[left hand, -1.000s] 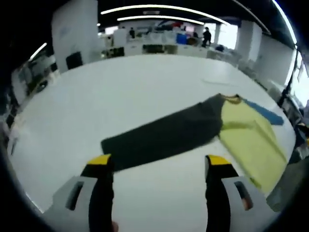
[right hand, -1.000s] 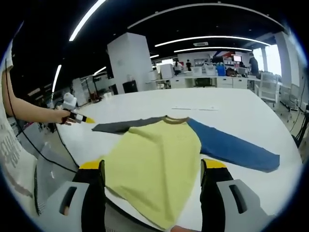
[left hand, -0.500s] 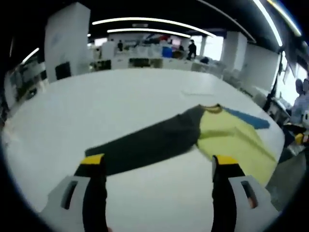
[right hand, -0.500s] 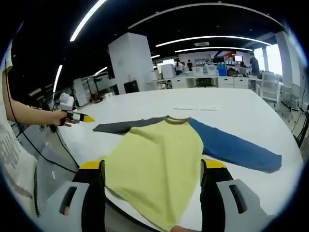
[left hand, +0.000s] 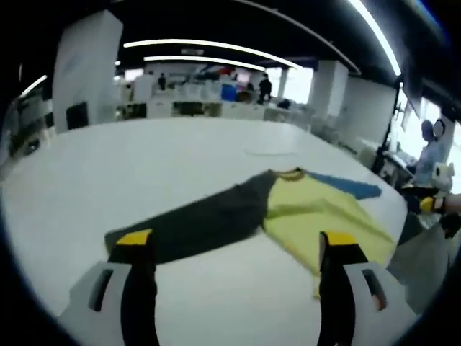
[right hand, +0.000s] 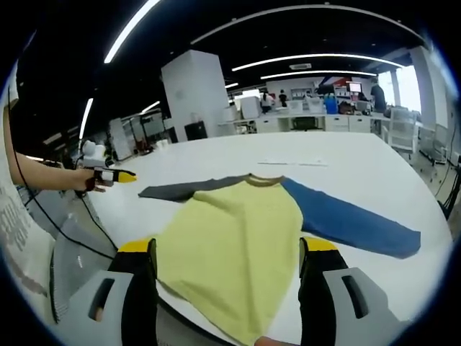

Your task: Fold the garment on the visible template until the final outline fits inside the template.

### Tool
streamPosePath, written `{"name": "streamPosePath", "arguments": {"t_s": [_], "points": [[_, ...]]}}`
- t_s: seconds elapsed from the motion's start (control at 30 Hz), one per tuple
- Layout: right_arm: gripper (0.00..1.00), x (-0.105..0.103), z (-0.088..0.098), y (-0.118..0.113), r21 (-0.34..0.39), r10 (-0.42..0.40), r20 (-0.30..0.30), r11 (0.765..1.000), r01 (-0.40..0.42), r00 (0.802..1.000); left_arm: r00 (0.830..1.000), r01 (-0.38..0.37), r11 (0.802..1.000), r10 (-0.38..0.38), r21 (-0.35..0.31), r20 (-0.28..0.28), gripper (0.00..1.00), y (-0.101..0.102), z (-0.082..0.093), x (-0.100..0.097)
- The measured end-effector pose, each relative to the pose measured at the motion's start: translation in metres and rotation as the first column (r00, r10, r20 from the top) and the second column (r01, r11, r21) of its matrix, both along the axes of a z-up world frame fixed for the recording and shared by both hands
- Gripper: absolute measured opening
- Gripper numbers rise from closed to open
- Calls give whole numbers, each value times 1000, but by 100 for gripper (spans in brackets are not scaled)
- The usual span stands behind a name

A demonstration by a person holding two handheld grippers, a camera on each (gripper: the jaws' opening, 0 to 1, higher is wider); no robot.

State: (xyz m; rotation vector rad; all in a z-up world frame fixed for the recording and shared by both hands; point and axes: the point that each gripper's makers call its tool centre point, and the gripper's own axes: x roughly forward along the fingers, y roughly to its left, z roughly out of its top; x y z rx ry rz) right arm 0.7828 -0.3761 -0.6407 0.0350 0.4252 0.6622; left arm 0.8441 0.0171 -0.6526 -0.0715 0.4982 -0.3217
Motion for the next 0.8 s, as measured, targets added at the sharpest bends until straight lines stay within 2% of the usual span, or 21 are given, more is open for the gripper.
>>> {"name": "streamPosePath", "arguments": {"t_s": [0.23,0.63,0.8], "points": [[81,2,1,0,3,1,6,1000,-1,1000,998,59,998,-59,4,-3,91,-19,-3,-10],[81,3,3,-2,9,-4,11,1000,4,1000,993,119,992,-117,-44,31,89,-42,4,-17],[81,4,4,-1,15,-2,12,1000,2,1000,987,156,987,-155,-43,29,90,-53,1,-26]]}}
